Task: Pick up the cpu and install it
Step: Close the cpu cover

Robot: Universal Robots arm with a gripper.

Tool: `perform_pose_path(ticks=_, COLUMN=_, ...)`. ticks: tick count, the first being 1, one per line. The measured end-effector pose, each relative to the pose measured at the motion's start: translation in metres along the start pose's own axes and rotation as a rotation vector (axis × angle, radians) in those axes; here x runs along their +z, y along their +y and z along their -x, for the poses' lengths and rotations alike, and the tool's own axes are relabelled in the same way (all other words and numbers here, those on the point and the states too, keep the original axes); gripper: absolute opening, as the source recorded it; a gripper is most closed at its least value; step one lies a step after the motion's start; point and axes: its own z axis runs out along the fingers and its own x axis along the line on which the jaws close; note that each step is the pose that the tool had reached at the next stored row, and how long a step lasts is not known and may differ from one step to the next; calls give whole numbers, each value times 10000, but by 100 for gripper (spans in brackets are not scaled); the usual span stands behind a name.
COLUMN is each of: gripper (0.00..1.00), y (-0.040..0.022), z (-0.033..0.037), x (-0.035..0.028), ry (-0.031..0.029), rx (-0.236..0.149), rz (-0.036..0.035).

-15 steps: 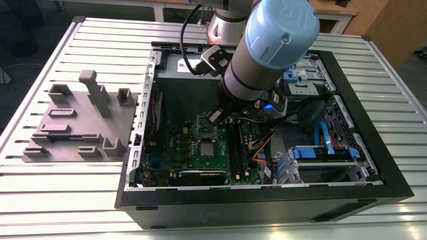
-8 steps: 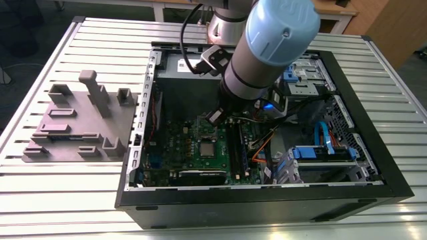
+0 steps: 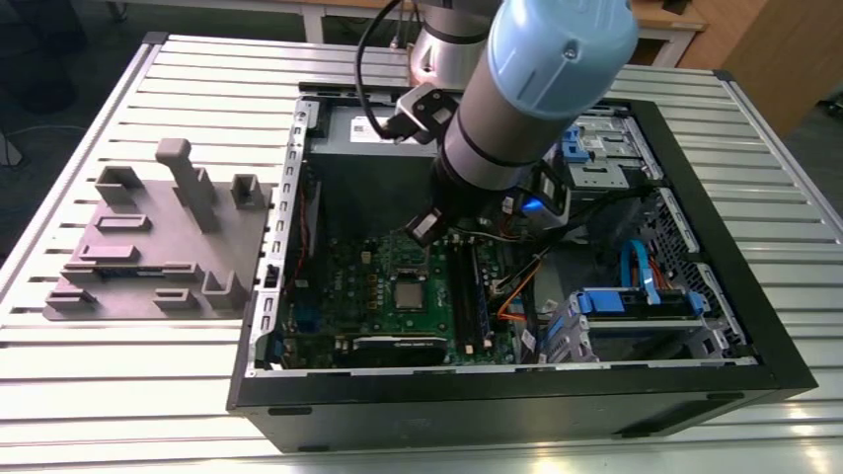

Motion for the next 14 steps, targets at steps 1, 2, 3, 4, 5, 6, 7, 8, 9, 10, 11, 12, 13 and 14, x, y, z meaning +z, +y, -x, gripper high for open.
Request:
perform_pose_path(ticks=1, gripper=11, y=2, z=1, x=-7, ry=8, rx=-2, rz=-7)
perform_pose_path(ticks=2, gripper=11, y=5, z=1, x=-15, ry=17, rx=-3, rz=-15)
perform_pose_path(ticks=3, gripper=11, y=7, z=1, x=-23, ry=24, rx=-3, rz=-22)
perform_pose_path(ticks=4, gripper=11, y=10, z=2, x=-31, ry=32, rx=-4, rz=-29)
perform_pose_path(ticks=5, gripper=11, y=13, z=2, x=-39, ry=38, rx=-6, rz=-35)
perform_pose_path(ticks=6, gripper=11, y=16, z=2, x=-45, ry=47, rx=-7, rz=-42)
perform_pose_path(ticks=7, gripper=11, y=19, z=1, x=-50, ry=54, rx=-10, rz=-50)
perform_pose_path(ticks=8, gripper=11, y=22, z=0, x=-55, ry=62, rx=-14, rz=-55)
perform_pose_path(ticks=9, gripper=11, y=24, z=0, x=-63, ry=68, rx=-16, rz=-59)
perform_pose_path(ticks=10, gripper=11, y=28, z=-2, x=-69, ry=70, rx=-16, rz=-62)
perform_pose_path(ticks=11, gripper=11, y=32, z=-3, x=-75, ry=74, rx=-17, rz=-65)
perform_pose_path(ticks=12, gripper=11, y=36, z=-4, x=-81, ry=79, rx=-19, rz=-69)
perform_pose_path(ticks=13, gripper=11, y=39, z=-5, x=-86, ry=81, rx=-20, rz=-71)
perform_pose_path(ticks=14, gripper=11, y=42, z=-6, x=-91, ry=84, rx=-20, rz=-73)
